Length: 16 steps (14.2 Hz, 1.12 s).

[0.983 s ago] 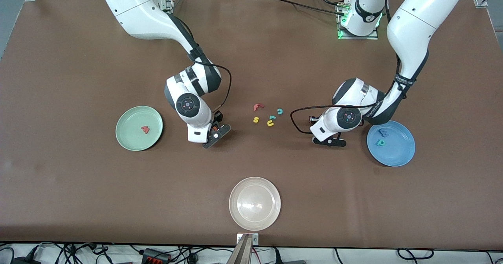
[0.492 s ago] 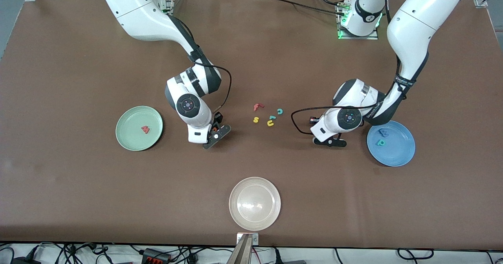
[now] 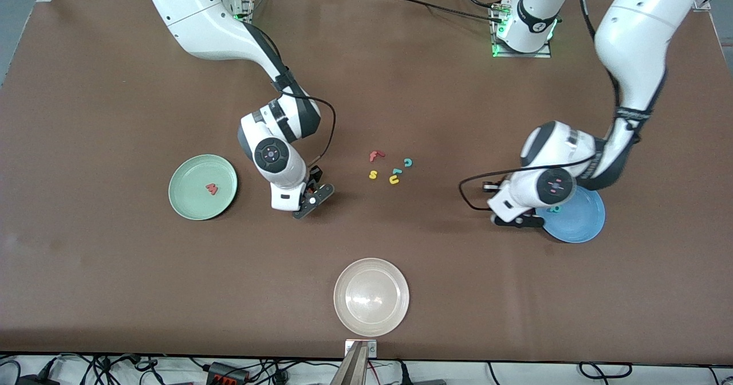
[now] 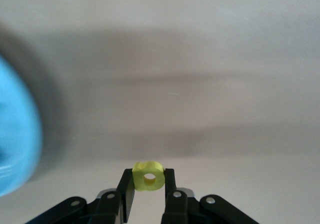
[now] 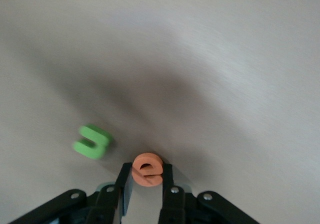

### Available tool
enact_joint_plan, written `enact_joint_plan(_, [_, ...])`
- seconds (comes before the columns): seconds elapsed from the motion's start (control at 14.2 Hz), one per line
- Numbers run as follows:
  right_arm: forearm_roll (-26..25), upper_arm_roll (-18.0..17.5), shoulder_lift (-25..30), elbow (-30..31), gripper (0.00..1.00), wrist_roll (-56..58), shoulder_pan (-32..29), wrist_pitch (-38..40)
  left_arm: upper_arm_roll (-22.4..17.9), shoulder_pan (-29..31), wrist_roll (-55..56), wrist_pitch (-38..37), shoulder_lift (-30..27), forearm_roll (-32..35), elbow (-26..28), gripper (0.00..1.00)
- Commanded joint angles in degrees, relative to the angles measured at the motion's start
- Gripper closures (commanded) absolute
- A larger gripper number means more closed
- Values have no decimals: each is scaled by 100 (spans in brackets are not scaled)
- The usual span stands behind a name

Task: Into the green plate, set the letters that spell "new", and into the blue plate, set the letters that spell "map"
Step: 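Carry orange e to green plate while the left gripper carries yellow a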

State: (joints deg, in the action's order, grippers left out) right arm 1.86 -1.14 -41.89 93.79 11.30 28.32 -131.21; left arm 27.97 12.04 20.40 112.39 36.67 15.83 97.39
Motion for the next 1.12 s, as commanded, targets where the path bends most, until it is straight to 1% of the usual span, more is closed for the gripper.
enact_joint_plan(0.0, [-37,-1,548,113,94,-14,-633,953,-19,315,-779,-560,-54,357,-413,81])
enact_joint_plan(0.07, [-37,104,751,253,94,-14,-827,1105,-11,517,-1122,-543,-54,586,-423,81])
enact_joint_plan(0.21, [-46,158,1094,665,94,-14,-1187,1150,-19,852,-1607,-482,24,868,-414,80])
enact_joint_plan(0.28, [-46,175,1174,833,94,-14,-1319,1142,-19,940,-1687,-421,103,974,-414,80])
enact_joint_plan(0.35, [-46,245,1209,930,94,-5,-1460,1150,-37,950,-1705,-342,156,1036,-405,76])
enact_joint_plan(0.56, [-54,272,1254,1211,94,56,-1663,1098,-46,1230,-1732,-104,314,1379,-352,67])
enact_joint_plan(0.63, [-46,272,1262,1360,94,48,-1646,1028,-46,1231,-1732,-86,367,1475,-361,46])
enact_joint_plan(0.7, [-46,263,1262,1423,94,30,-1637,958,-46,1240,-1732,1,420,1511,-361,7])
enact_joint_plan(0.77, [-37,263,1236,1467,93,30,-1628,913,-46,1257,-1732,54,438,1511,-361,0])
enact_joint_plan(0.84, [-46,263,1219,1554,92,47,-1628,809,-46,1275,-1732,46,420,1511,-361,0])
enact_joint_plan(0.91, [-37,263,1218,1651,85,48,-1628,686,-28,1257,-1732,11,394,1511,-378,0])
enact_joint_plan(0.98, [-37,263,1210,1704,63,39,-1628,632,7,1249,-1723,-7,359,1511,-405,0])
enact_joint_plan(1.05, [-37,263,1201,1696,10,-13,-1637,632,42,1249,-1715,-7,306,1503,-422,0])
